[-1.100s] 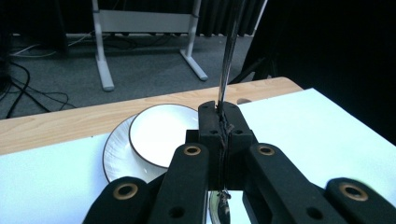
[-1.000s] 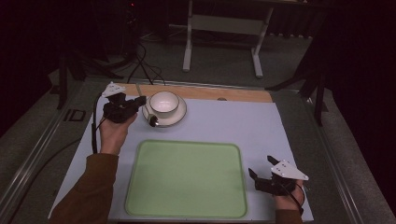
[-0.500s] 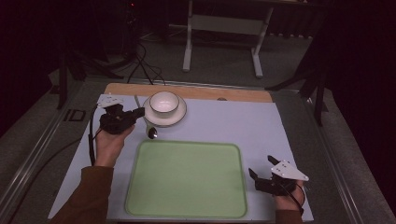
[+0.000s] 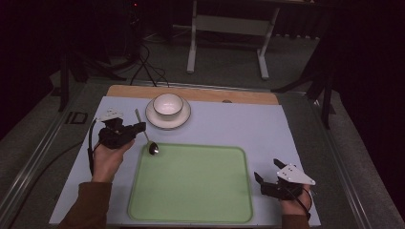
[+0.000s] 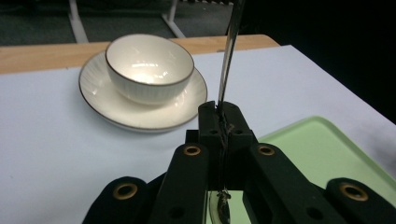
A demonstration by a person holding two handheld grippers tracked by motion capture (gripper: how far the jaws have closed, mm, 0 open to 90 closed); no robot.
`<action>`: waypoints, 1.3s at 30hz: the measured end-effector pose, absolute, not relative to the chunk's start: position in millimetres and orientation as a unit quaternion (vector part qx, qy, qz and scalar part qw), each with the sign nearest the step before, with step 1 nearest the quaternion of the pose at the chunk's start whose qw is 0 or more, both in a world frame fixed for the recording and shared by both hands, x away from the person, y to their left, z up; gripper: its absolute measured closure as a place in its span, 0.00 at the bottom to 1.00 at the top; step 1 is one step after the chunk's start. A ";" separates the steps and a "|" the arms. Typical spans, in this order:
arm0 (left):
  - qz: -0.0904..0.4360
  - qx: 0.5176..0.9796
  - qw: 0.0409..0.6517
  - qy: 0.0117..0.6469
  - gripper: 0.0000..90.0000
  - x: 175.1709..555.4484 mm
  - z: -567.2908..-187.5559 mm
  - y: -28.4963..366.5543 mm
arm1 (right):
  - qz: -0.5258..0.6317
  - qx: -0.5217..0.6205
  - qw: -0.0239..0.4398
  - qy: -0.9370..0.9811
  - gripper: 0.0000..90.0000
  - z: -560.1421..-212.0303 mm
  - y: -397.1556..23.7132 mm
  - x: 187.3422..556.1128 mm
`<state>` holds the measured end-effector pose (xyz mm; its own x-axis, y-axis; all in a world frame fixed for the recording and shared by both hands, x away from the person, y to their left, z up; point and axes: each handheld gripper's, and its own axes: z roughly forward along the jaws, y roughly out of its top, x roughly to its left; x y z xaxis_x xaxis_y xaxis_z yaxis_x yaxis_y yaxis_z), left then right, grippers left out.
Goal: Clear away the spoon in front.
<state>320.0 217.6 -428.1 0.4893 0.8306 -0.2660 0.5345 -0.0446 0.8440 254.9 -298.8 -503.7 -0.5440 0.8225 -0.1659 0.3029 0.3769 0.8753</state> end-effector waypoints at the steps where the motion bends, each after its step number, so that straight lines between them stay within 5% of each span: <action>1: 0.148 0.709 0.493 0.483 0.99 318.4 -429.4 217.4 | 0.422 0.365 0.307 0.771 0.16 -503.7 -298.7 254.8; 39: 0.047 0.749 0.448 0.486 0.98 278.2 -472.5 207.2 | 0.416 0.360 0.308 0.776 0.16 -504.4 -296.5 255.9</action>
<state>278.2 207.2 -472.5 0.5235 0.7696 -0.3657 0.6856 -0.1256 0.7171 255.9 -296.5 -504.4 -0.5510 0.8153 -0.1778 0.3029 0.3940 0.8678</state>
